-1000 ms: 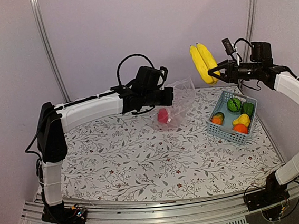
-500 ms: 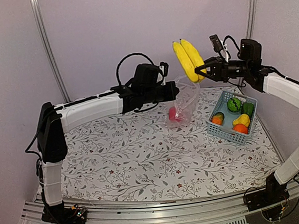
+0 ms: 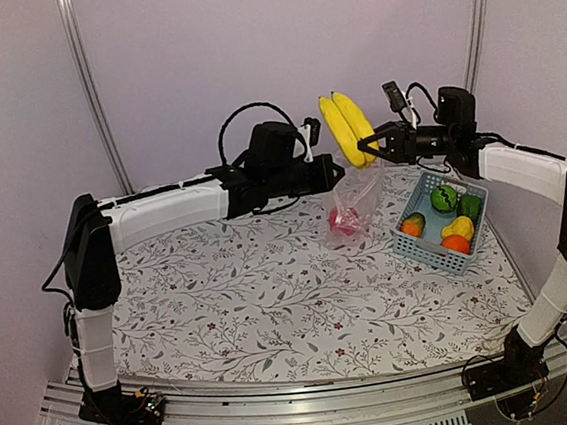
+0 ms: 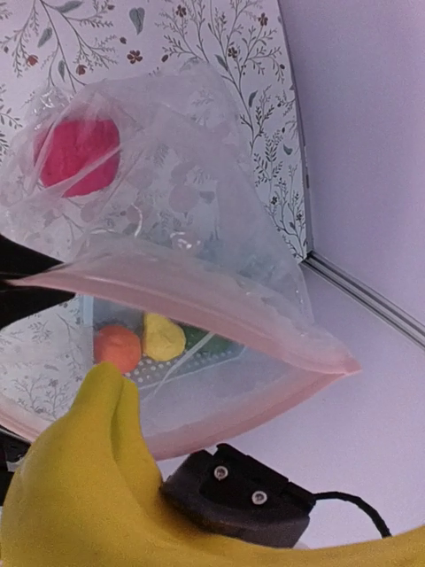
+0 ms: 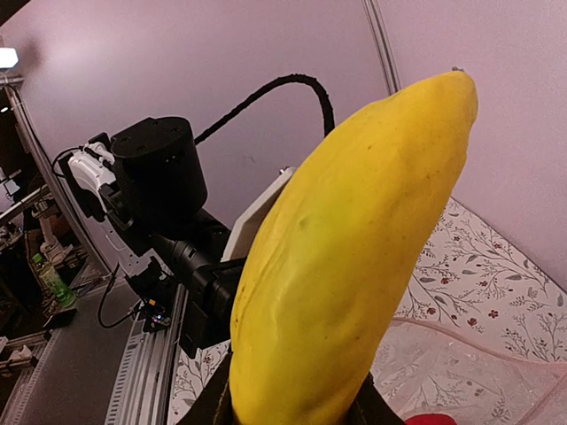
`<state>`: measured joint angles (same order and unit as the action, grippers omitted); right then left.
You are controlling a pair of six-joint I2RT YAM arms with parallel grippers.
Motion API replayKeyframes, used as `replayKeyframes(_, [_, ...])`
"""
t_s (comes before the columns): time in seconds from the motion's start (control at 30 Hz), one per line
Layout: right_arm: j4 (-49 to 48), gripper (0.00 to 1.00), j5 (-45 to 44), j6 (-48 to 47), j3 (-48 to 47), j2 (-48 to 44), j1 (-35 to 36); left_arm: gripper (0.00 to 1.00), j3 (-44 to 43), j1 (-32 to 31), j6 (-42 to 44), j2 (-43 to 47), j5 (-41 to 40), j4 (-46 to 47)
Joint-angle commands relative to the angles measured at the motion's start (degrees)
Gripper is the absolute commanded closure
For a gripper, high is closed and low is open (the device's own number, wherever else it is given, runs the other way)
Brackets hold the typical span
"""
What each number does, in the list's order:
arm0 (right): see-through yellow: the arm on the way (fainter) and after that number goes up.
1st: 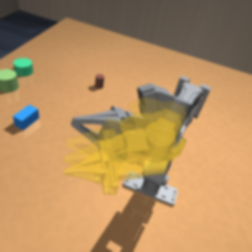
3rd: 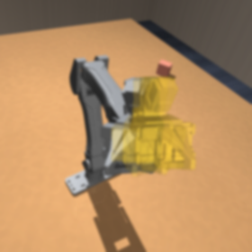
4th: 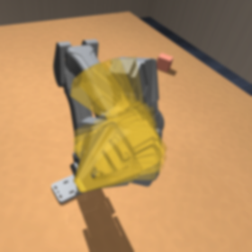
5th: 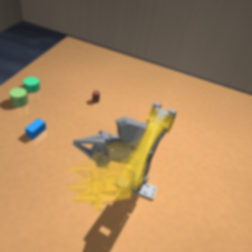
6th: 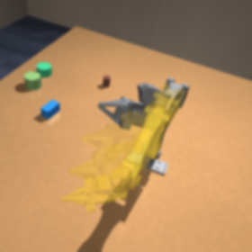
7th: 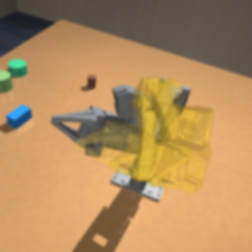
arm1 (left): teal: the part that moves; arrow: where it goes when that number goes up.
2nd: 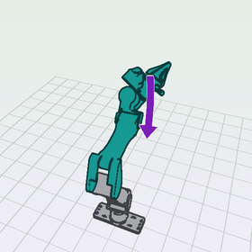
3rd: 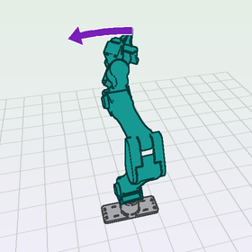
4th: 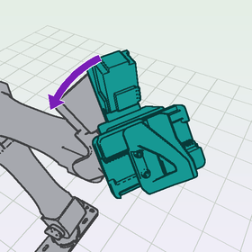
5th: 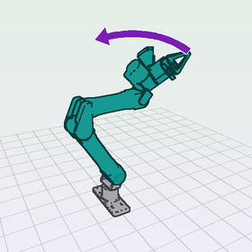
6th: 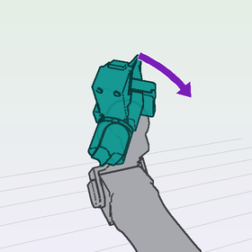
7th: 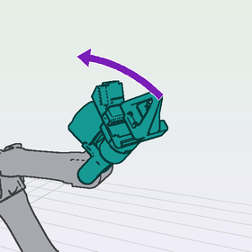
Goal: Place the food in the zip-top bag and seal the zipper
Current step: Place the fake fruit in the zipper food storage bag.
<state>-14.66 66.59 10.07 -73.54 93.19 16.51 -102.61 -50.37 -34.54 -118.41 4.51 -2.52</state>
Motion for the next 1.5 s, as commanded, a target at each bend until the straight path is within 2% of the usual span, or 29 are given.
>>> replayKeyframes(0.0, [-0.82,0.60,-0.56,-1.42,-0.44,0.64,0.29,1.00,1.48,0.58,-0.34,3.62,1.02,1.58])
replayKeyframes(0.2, [3.05,0.36,-2.86,-5.20,0.24,-2.33,0.35,1.00,3.49,1.56,-1.23,4.95,0.83,1.55])
replayKeyframes(0.5, [10.18,0.35,-4.20,-9.05,1.63,-8.00,0.35,1.00,5.46,3.30,-1.10,5.42,0.70,1.16])
replayKeyframes(0.6, [15.87,0.35,-6.48,-13.25,1.10,-9.16,0.30,1.00,4.21,3.98,1.79,6.34,-1.60,-2.43])
replayKeyframes(0.67, [19.37,0.35,-8.69,-15.48,1.03,-9.78,0.23,1.00,2.02,4.67,6.99,7.07,-3.99,-7.17])
replayKeyframes(0.73, [22.33,0.35,-10.50,-17.57,1.26,-10.89,0.19,1.00,-2.34,5.44,14.32,7.72,-9.96,-15.21])
replayKeyframes(0.83, [26.11,0.35,-12.93,-20.25,1.40,-12.62,-0.32,1.00,-7.90,6.07,25.32,9.08,-25.03,-26.53])
replayKeyframes(0.93, [27.90,0.35,-12.84,-19.73,1.79,-13.36,-3.35,1.00,-9.25,6.38,30.80,11.26,-35.93,-33.04])
replayKeyframes(0.97, [27.92,0.35,-12.46,-19.21,2.08,-13.33,-5.27,1.00,-8.15,6.40,31.51,12.17,-35.21,-33.02])
replayKeyframes(1.03, [27.93,0.35,-13.23,-18.52,2.59,-12.80,-7.84,1.00,-6.20,6.23,31.61,11.90,-25.49,-31.75])
replayKeyframes(1.1, [28.29,0.35,-14.95,-18.46,2.74,-11.77,-9.71,1.00,-10.67,5.20,30.48,7.42,-19.61,-36.28])
replayKeyframes(1.17, [30.06,0.35,-16.19,-18.25,1.64,-10.22,-10.97,1.00,-16.58,3.94,30.93,2.04,-22.90,-41.86])
replayKeyframes(1.23, [32.94,0.35,-17.39,-18.48,0.44,-8.75,-11.63,1.00,-15.91,3.53,31.00,0.06,-27.05,-41.77])
replayKeyframes(1.37, [36.21,0.34,-19.83,-21.37,0.81,-7.91,-11.73,1.00,-11.78,3.43,29.16,-0.28,-23.08,-39.21])
replayKeyframes(1.47, [37.58,0.34,-22.81,-23.06,1.52,-7.85,-11.81,1.00,-10.17,3.19,28.30,-0.36,-23.29,-38.70])
